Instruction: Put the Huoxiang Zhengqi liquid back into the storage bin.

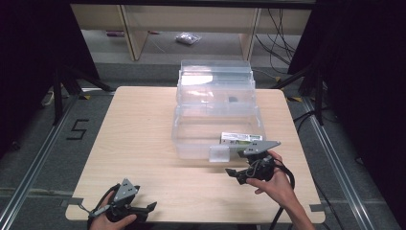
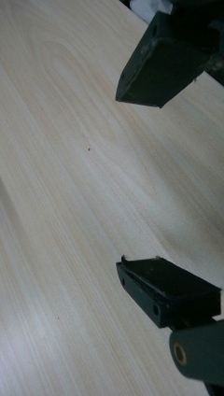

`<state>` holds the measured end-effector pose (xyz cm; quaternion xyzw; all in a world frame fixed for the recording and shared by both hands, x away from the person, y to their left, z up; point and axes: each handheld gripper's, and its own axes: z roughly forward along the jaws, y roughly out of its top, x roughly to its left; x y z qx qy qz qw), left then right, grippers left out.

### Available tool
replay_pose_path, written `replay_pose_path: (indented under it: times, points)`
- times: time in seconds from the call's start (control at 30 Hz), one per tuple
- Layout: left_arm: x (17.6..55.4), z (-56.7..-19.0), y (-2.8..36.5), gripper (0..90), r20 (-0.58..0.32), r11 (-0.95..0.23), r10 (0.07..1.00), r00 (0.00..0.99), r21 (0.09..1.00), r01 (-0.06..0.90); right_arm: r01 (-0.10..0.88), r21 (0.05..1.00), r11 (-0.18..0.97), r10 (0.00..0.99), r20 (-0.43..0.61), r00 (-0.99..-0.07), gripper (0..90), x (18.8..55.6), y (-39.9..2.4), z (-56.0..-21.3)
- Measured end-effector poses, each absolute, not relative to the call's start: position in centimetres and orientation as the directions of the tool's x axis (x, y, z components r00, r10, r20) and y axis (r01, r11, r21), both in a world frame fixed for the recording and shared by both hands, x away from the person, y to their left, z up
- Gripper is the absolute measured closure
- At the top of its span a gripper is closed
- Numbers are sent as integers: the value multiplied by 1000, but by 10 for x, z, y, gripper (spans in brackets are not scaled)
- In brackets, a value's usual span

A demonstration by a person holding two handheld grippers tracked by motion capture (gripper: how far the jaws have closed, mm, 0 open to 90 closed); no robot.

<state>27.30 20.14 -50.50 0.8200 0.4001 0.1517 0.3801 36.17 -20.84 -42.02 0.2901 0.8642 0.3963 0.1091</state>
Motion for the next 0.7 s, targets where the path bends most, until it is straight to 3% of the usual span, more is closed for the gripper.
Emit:
replay_pose_path:
  times: [0.7]
  points:
    - [272, -503, 203, 149, -66, -396, 757, 650, 744, 538, 457, 754, 472, 611, 94, -786, 206, 350, -216, -447]
